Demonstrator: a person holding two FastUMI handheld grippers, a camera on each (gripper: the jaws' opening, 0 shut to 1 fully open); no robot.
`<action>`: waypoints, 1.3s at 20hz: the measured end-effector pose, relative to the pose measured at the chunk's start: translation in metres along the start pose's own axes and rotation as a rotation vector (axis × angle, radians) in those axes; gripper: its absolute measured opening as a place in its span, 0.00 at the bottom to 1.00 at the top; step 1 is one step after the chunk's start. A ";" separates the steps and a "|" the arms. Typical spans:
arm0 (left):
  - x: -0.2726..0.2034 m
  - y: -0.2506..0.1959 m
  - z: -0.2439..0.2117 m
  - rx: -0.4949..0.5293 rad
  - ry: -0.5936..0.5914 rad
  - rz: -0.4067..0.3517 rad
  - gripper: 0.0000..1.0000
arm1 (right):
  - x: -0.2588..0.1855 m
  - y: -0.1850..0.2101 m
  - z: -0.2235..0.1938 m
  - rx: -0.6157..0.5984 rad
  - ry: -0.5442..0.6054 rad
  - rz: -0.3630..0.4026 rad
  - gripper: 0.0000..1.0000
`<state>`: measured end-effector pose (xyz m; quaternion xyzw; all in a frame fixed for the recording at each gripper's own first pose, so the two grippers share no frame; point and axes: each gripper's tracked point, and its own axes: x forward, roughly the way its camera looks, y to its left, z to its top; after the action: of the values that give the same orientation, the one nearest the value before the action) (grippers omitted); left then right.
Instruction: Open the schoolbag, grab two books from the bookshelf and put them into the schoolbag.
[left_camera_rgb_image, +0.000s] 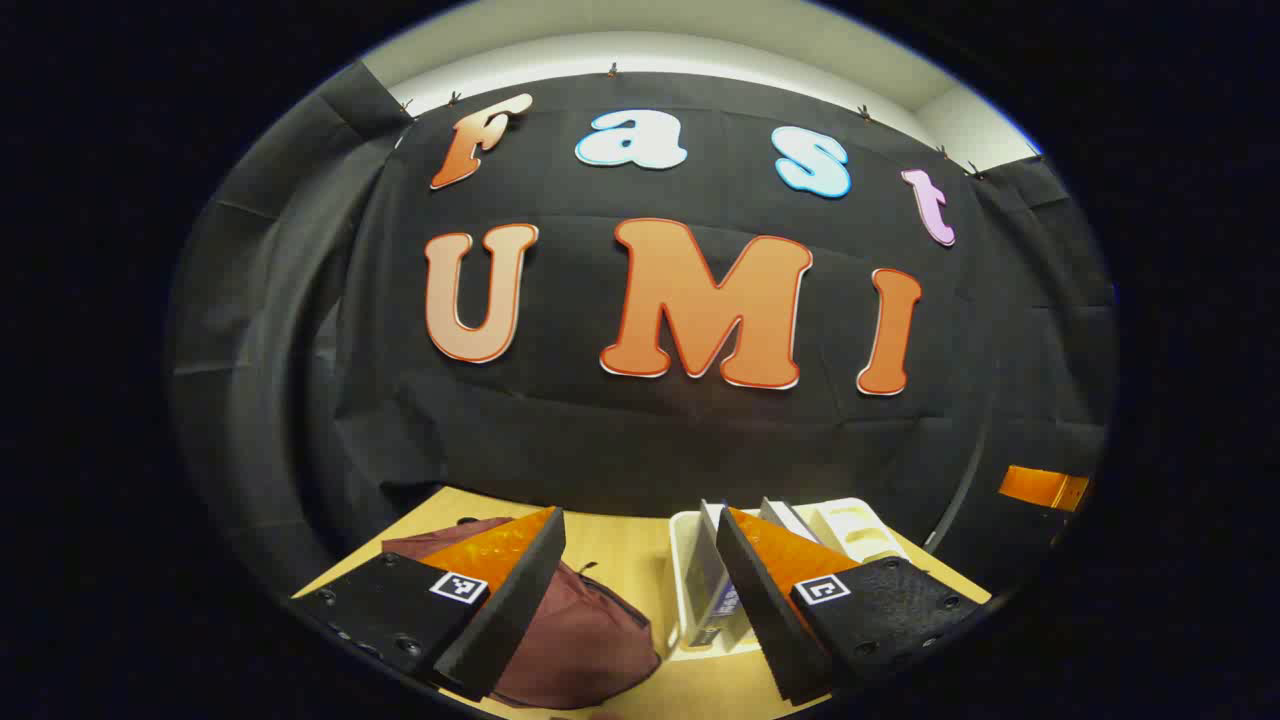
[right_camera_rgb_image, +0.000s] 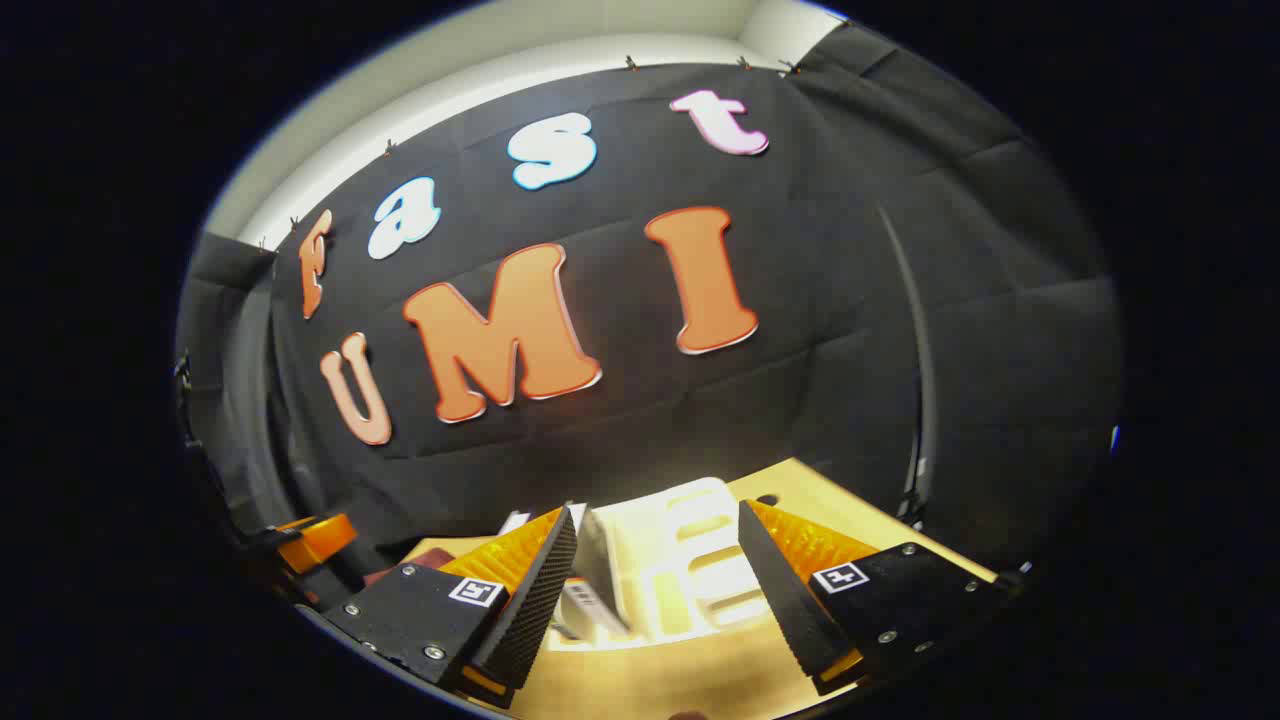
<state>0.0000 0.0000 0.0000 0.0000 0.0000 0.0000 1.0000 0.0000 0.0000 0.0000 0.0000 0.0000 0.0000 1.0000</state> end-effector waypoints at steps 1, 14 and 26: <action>0.000 0.004 0.001 -0.006 0.003 0.012 0.95 | 0.004 0.005 0.001 0.012 0.013 0.010 0.96; -0.049 0.011 0.020 -0.055 -0.095 0.201 0.95 | 0.010 -0.024 0.014 -0.101 0.071 0.097 0.96; -0.023 0.027 0.035 -0.012 -0.105 0.095 0.95 | -0.012 -0.044 0.013 -0.093 0.013 -0.079 0.96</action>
<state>-0.0232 0.0272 0.0350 -0.0062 -0.0525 0.0473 0.9975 -0.0124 -0.0441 0.0131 -0.0466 0.0065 -0.0394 0.9981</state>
